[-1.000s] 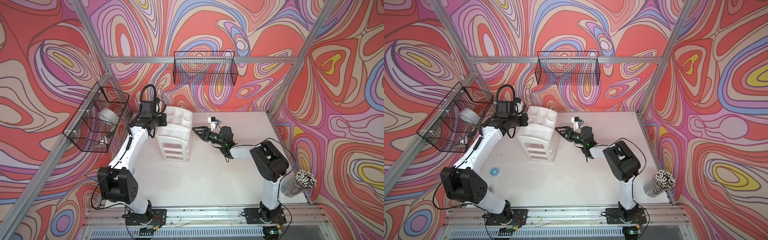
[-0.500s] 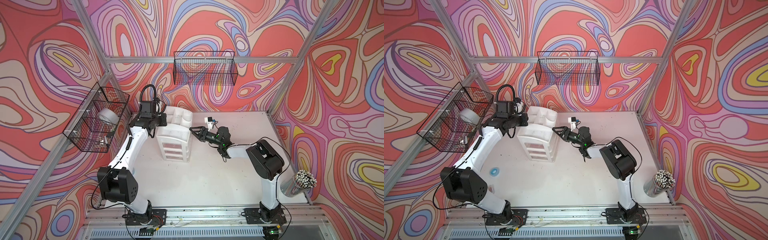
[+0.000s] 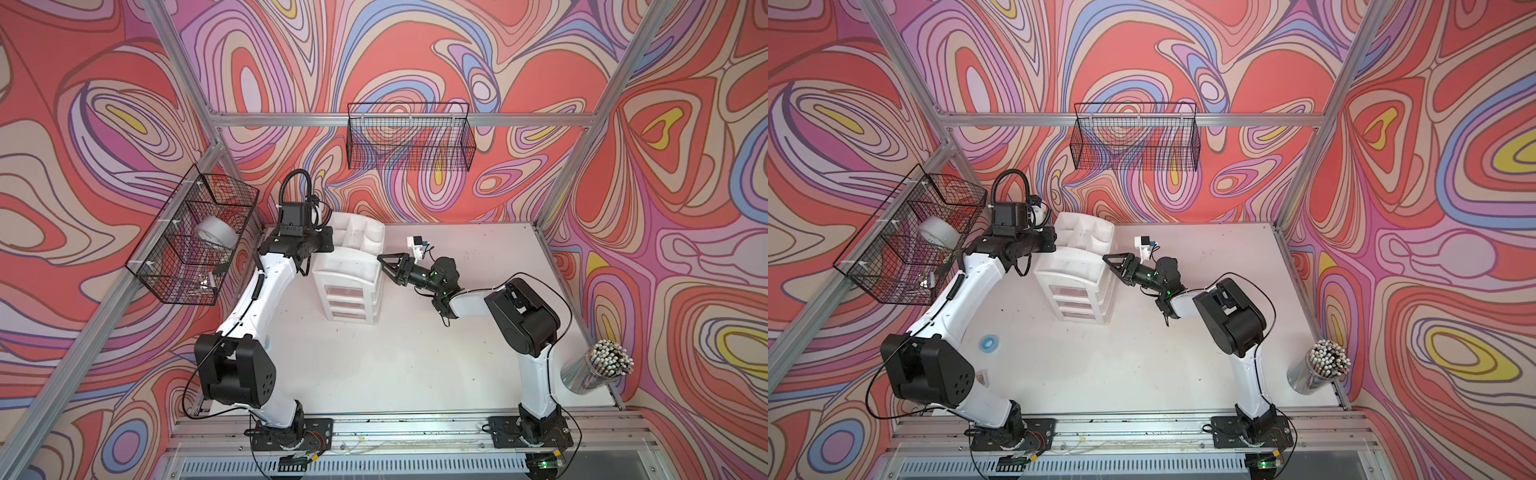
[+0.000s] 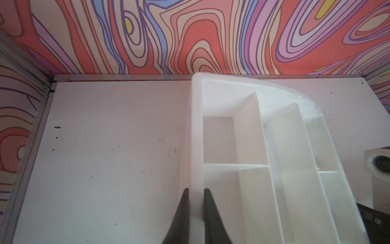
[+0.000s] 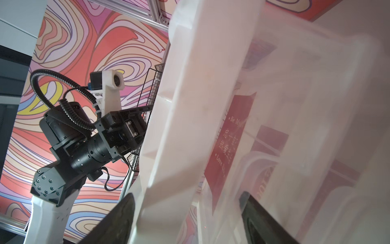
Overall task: Take the postcards out of the drawer
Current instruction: Open the drawer in the storage box.
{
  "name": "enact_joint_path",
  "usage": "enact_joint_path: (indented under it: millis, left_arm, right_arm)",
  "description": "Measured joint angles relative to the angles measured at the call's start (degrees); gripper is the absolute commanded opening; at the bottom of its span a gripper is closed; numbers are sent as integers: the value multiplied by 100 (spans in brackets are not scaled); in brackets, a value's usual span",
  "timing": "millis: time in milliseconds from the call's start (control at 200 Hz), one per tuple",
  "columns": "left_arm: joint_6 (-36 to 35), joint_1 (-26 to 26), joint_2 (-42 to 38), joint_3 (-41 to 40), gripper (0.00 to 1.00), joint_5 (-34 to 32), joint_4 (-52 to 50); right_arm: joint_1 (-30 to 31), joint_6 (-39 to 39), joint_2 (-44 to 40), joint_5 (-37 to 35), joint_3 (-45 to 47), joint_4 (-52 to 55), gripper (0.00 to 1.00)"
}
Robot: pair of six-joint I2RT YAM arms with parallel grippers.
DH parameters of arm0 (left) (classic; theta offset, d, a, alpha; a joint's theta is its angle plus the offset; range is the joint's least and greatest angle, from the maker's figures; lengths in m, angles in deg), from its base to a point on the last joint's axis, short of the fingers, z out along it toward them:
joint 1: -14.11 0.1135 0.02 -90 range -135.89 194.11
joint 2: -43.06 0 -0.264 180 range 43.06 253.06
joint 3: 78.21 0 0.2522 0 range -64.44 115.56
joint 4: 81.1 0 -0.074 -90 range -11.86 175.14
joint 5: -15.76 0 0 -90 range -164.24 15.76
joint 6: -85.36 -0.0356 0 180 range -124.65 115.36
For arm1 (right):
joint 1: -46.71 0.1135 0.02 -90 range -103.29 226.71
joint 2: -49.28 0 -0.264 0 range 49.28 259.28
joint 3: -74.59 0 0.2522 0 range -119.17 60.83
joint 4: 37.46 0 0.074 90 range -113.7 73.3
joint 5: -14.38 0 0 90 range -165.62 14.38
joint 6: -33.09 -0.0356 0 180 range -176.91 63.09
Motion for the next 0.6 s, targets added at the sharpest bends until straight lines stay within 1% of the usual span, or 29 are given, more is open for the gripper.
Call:
enact_joint_path:
  millis: [215,601]
  left_arm:
    - [9,0,0,-11,0,0,15]
    - [9,7,0,-15,0,0,33]
  right_arm:
    - [-2,-404,219,0,0,-553,79]
    - [-4,-597,243,4,0,-656,79]
